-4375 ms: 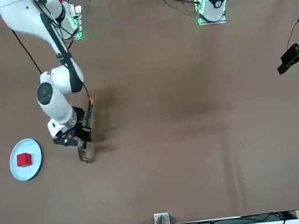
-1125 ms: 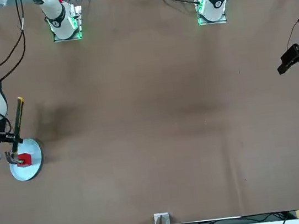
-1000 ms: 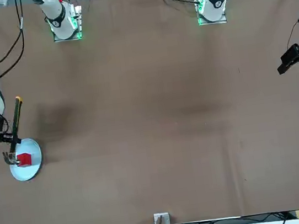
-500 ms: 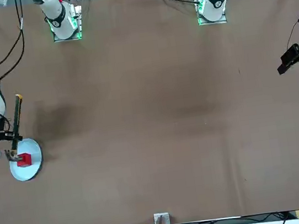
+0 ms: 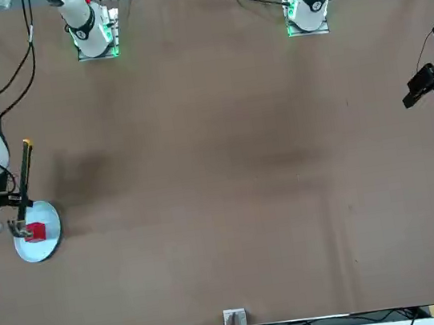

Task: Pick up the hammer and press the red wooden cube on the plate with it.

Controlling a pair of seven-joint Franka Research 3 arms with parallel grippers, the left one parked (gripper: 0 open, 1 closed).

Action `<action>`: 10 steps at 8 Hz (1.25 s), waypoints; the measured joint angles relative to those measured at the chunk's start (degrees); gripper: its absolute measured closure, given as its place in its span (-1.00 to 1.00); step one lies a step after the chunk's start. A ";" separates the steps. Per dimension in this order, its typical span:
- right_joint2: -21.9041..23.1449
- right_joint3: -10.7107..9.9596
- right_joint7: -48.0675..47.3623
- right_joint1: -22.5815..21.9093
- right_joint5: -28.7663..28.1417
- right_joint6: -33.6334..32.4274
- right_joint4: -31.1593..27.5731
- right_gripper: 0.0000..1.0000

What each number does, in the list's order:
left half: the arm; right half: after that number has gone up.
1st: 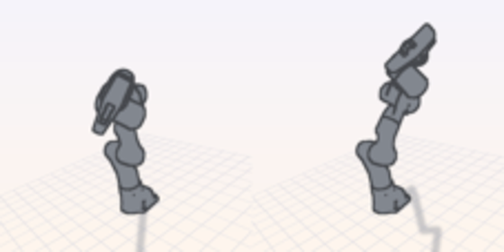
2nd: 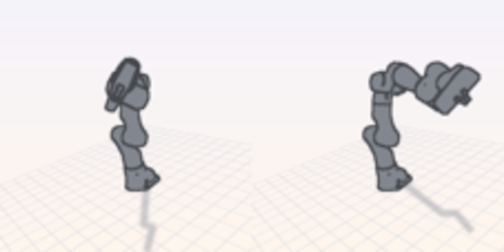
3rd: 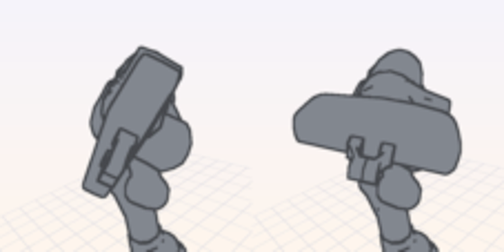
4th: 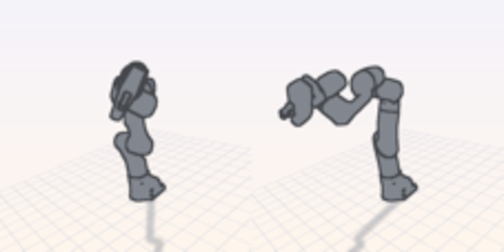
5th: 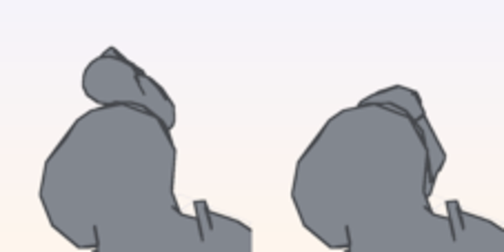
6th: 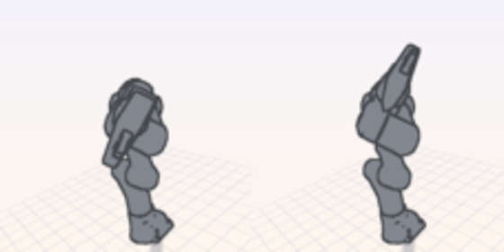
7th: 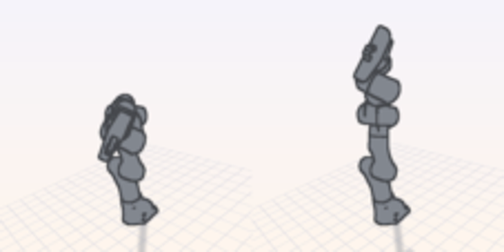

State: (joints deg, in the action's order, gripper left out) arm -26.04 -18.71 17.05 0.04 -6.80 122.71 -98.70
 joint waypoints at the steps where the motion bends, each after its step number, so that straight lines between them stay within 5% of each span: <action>1: 2.47 0.18 -0.05 -2.60 -0.08 -2.56 0.30 0.59; 4: 4.92 0.80 -6.77 -15.24 -0.49 -3.83 -0.68 0.59; 10: -0.72 1.16 -18.00 -31.84 -6.41 16.64 -11.15 0.59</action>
State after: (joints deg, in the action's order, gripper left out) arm -26.76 -17.55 -0.95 -31.80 -13.21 139.34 -109.85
